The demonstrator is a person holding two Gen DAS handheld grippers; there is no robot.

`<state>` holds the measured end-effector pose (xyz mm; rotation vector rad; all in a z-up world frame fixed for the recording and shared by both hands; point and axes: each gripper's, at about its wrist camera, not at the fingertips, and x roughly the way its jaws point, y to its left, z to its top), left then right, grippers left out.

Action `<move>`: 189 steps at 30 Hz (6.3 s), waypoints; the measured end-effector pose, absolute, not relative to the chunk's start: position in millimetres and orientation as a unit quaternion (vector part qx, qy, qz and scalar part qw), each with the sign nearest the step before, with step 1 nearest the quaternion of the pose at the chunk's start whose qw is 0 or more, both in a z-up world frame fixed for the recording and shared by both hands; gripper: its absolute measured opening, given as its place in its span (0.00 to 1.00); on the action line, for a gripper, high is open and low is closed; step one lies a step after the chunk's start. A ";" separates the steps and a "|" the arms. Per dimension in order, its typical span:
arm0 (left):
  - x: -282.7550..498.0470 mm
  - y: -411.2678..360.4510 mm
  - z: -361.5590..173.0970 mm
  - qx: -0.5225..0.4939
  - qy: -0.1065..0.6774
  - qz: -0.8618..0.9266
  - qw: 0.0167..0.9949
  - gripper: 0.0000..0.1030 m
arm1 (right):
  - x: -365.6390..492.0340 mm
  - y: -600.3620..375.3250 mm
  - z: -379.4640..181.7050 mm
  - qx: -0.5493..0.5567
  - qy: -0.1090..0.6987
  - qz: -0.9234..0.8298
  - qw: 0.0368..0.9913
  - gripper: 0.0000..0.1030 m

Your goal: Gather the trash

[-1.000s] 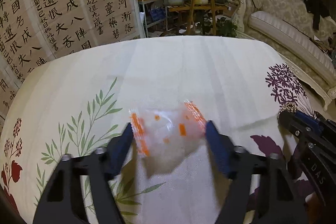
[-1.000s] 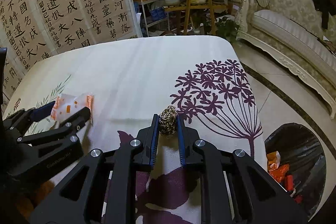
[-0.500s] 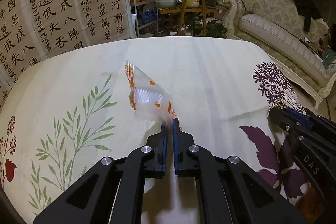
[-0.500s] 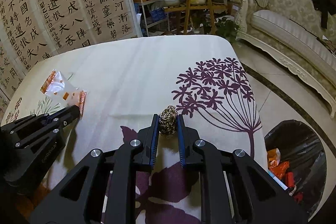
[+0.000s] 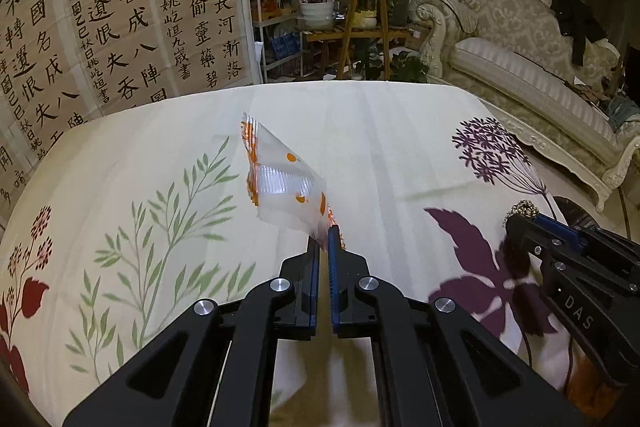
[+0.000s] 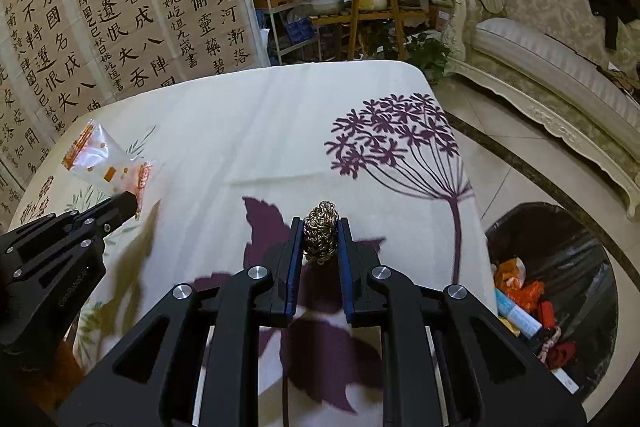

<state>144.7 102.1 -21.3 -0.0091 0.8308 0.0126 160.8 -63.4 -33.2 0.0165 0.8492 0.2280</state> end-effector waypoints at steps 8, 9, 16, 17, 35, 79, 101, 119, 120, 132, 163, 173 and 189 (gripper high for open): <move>118.4 82.6 -14.1 0.003 0.393 -0.004 0.919 0.05 | 129.9 -79.0 -24.1 0.013 0.401 0.101 0.910 0.16; 115.1 79.0 -13.1 0.005 0.391 -0.006 0.920 0.05 | 123.9 -82.5 -22.8 0.013 0.399 0.098 0.912 0.16; 93.7 47.2 -6.1 0.011 0.382 -0.036 0.924 0.05 | 98.5 -109.3 -16.8 0.021 0.390 0.075 0.917 0.16; 91.0 41.8 -4.6 0.012 0.380 -0.041 0.924 0.05 | 95.1 -114.5 -16.5 0.022 0.389 0.070 0.918 0.16; 78.0 -72.5 -6.4 0.054 0.372 -0.152 0.914 0.05 | 60.7 -241.5 -23.3 0.068 0.377 -0.058 0.922 0.16; 95.2 -141.0 -22.2 0.086 0.376 -0.171 0.907 0.68 | 74.6 -303.5 -42.3 0.095 0.377 -0.120 0.914 0.44; 44.9 -88.7 3.9 0.070 0.341 -0.118 0.930 0.80 | 10.8 -263.4 0.3 0.074 0.328 -0.120 0.934 0.66; 20.0 -71.1 24.8 0.043 0.319 -0.118 0.939 0.81 | -18.1 -248.7 20.6 0.058 0.300 -0.120 0.945 0.71; 19.4 -71.0 24.5 0.043 0.319 -0.119 0.939 0.81 | -18.6 -249.0 20.8 0.058 0.299 -0.120 0.945 0.71; 19.8 -70.1 24.2 0.041 0.319 -0.119 0.940 0.81 | -18.9 -248.2 22.3 0.058 0.297 -0.121 0.945 0.71; 18.6 -71.4 27.2 0.041 0.316 -0.126 0.939 0.81 | -19.5 -247.9 20.3 0.057 0.297 -0.121 0.946 0.71; 20.3 -72.7 25.5 0.039 0.312 -0.121 0.942 0.81 | -19.7 -247.4 20.0 0.057 0.297 -0.121 0.946 0.71; 19.1 -71.9 22.0 0.037 0.304 -0.119 0.945 0.83 | -19.6 -247.1 19.9 0.057 0.297 -0.121 0.945 0.71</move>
